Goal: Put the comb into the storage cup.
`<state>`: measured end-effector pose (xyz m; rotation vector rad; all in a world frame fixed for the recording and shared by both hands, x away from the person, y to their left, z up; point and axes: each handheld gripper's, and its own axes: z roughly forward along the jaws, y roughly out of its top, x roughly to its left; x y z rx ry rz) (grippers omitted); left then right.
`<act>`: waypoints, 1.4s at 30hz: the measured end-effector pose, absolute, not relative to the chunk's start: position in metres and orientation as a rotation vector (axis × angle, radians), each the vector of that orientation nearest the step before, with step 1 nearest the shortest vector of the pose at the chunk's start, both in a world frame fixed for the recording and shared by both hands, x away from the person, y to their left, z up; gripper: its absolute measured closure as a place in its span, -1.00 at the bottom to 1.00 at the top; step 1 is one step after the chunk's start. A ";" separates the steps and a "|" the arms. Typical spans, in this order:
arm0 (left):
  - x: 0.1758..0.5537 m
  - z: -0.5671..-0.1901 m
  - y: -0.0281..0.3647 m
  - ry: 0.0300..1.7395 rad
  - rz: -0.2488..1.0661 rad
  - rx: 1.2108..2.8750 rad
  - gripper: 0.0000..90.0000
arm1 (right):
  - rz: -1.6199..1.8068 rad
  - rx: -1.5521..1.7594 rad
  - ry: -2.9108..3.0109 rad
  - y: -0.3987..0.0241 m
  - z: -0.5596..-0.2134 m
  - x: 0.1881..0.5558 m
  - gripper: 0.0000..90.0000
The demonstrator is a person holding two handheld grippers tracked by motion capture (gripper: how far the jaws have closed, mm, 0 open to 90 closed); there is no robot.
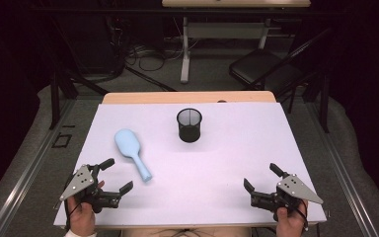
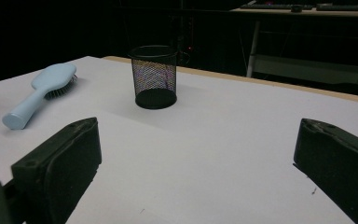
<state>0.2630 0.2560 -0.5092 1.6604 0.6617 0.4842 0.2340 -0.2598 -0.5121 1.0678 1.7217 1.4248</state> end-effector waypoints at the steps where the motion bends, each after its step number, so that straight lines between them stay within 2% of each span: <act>1: 0.263 -0.509 0.256 0.667 0.480 1.664 -1.00 | 1.424 1.070 1.723 -0.260 -0.512 0.234 -0.99; 8: 0.267 -0.510 0.253 0.687 0.459 1.666 -1.00 | 1.424 1.094 1.712 -0.261 -0.514 0.236 -0.99; 15: 0.271 -0.513 0.250 0.747 0.495 1.669 -1.00 | 1.423 1.105 1.718 -0.262 -0.516 0.239 -0.99; 18: 0.272 -0.515 0.250 0.766 0.462 1.666 -1.00 | 1.415 1.101 1.722 -0.261 -0.515 0.239 -0.99; 30: 0.270 -0.514 0.250 0.812 0.504 1.708 -0.99 | 1.396 1.081 1.746 -0.256 -0.516 0.241 -0.99; 33: 0.270 -0.512 0.248 0.836 0.517 1.726 -0.86 | 1.402 1.082 1.739 -0.256 -0.515 0.241 -0.99; 37: 0.273 -0.511 0.247 0.881 0.531 1.741 -0.84 | 1.401 1.092 1.731 -0.256 -0.515 0.243 -0.99; 42: 0.277 -0.509 0.246 0.945 0.546 1.744 -0.66 | 1.397 1.089 1.741 -0.255 -0.515 0.244 -0.99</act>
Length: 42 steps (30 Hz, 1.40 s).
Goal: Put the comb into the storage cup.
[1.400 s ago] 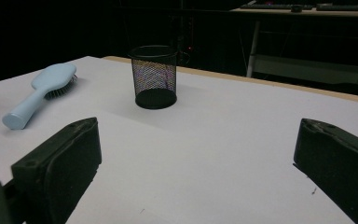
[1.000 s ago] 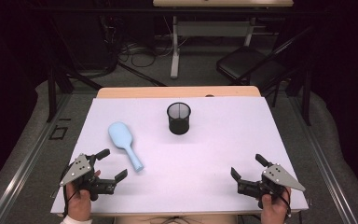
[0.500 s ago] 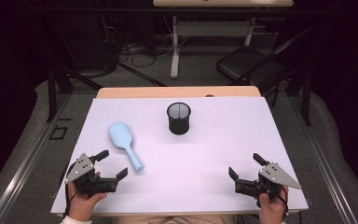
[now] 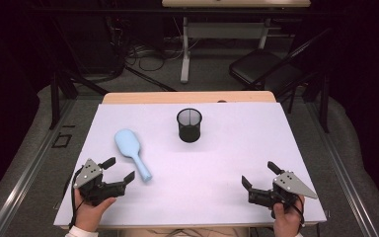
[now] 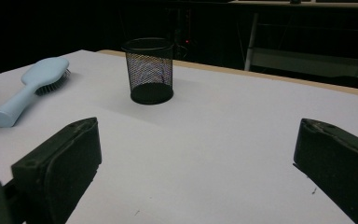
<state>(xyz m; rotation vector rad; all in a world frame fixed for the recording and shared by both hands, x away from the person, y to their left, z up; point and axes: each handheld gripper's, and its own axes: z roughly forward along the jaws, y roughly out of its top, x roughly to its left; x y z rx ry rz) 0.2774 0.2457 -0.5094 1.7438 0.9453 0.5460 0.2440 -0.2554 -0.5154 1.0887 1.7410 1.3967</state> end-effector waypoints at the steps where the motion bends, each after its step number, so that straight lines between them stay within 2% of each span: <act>1: 0.279 -0.509 0.246 0.958 0.546 1.742 -0.66 | 1.392 1.082 1.745 -0.255 -0.515 0.244 -0.99; 5: 0.284 -0.507 0.245 1.012 0.534 1.744 -0.61 | 1.398 1.090 1.742 -0.256 -0.516 0.244 -0.99; 12: 0.295 -0.499 0.239 1.082 0.533 1.793 -0.23 | 1.396 1.080 1.748 -0.254 -0.516 0.245 -0.98; 21: 0.311 -0.494 0.231 1.132 0.515 1.841 0.10 | 1.399 1.076 1.755 -0.253 -0.516 0.247 -0.97; 33: 0.330 -0.487 0.212 1.218 0.579 1.880 0.12 | 1.403 1.074 1.763 -0.252 -0.517 0.248 -0.95; 42: 0.340 -0.488 0.199 1.281 0.527 1.876 0.20 | 1.404 1.080 1.762 -0.254 -0.517 0.247 -0.94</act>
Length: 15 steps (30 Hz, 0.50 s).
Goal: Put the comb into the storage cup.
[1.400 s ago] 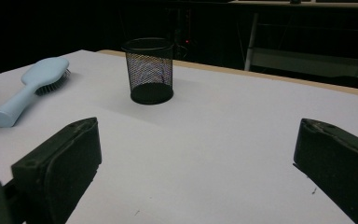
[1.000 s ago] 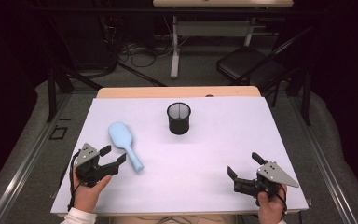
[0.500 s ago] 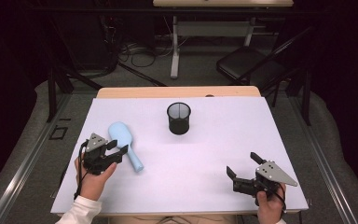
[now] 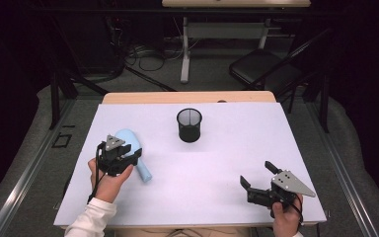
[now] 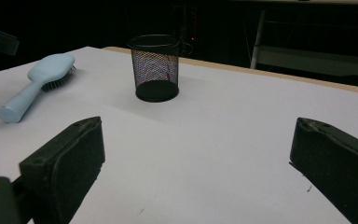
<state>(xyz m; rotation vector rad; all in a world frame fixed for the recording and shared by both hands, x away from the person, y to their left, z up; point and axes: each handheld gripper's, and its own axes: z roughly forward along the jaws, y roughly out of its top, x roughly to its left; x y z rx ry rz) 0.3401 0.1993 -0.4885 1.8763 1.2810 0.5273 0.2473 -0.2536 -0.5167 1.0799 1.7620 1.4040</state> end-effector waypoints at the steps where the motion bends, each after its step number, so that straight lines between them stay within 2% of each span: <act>1: 0.341 -0.489 0.199 1.292 0.529 1.871 0.20 | 1.403 1.084 1.763 -0.254 -0.517 0.247 -0.94; 15: 0.356 -0.494 0.187 1.376 0.551 1.916 0.53 | 1.401 1.089 1.775 -0.254 -0.518 0.249 -0.91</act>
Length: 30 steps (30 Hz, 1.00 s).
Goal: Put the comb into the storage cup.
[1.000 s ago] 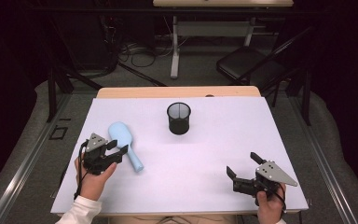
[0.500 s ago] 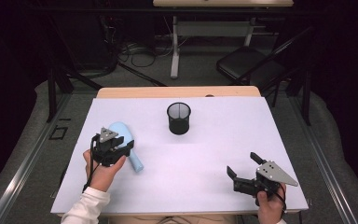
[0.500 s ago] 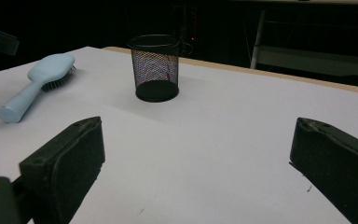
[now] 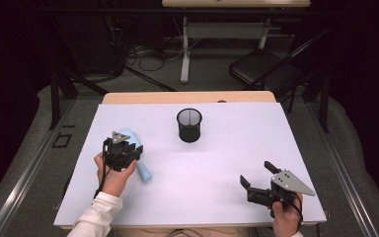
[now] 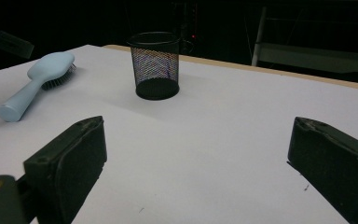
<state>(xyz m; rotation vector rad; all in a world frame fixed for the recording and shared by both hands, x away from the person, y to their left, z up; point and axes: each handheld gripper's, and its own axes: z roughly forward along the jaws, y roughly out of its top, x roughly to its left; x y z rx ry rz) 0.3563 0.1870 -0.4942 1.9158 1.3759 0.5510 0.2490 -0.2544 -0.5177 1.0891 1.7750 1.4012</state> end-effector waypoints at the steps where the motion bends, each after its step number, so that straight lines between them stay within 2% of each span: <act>1: 0.357 -0.495 0.186 1.382 0.551 1.935 0.56 | 1.401 1.092 1.775 -0.255 -0.518 0.249 -0.90; 15: 0.361 -0.509 0.164 1.452 0.626 2.045 0.97 | 1.398 1.094 1.781 -0.254 -0.519 0.250 -0.89; 30: 0.362 -0.529 0.145 1.453 0.597 2.155 1.00 | 1.393 1.094 1.790 -0.255 -0.519 0.251 -0.89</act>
